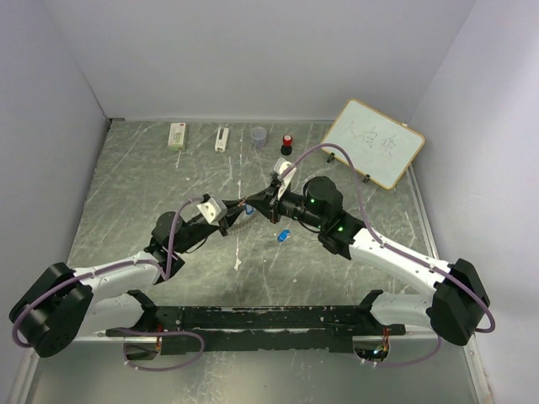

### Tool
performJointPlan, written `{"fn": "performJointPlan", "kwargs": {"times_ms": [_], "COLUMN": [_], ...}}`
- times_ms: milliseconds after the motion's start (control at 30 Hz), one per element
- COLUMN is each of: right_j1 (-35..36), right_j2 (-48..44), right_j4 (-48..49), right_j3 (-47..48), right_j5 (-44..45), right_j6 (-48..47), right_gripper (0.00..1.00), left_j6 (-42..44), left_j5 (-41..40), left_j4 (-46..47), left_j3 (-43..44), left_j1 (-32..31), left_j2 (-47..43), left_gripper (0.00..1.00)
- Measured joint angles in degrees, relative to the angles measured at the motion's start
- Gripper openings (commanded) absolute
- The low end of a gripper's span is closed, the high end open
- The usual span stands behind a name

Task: Put the keys on the keyring

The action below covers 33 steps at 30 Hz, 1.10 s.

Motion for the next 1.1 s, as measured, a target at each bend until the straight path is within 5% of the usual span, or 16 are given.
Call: {"fn": "performJointPlan", "kwargs": {"times_ms": [233, 333, 467, 1100], "right_j1": [0.0, 0.0, 0.0, -4.5], "right_j2": [0.0, 0.0, -0.2, -3.8], "right_j4": [-1.9, -2.5, -4.1, -12.6], "right_j3": [0.3, 0.3, 0.4, 5.4], "right_j5": [1.5, 2.4, 3.7, 3.3], "right_j6": [0.3, 0.2, -0.5, -12.3], "right_gripper": [0.0, 0.0, 0.0, 0.0], "left_j6": [1.3, 1.3, 1.2, -0.6], "left_j5": [-2.6, -3.4, -4.5, -10.2], "left_j4": [0.1, 0.1, 0.3, 2.7], "left_j3": [0.0, 0.0, 0.0, -4.8], "left_j1": [-1.2, -1.6, -1.7, -1.8], "left_j2": [1.1, 1.7, 2.3, -9.4], "left_gripper": [0.08, 0.34, 0.55, 0.53]}}
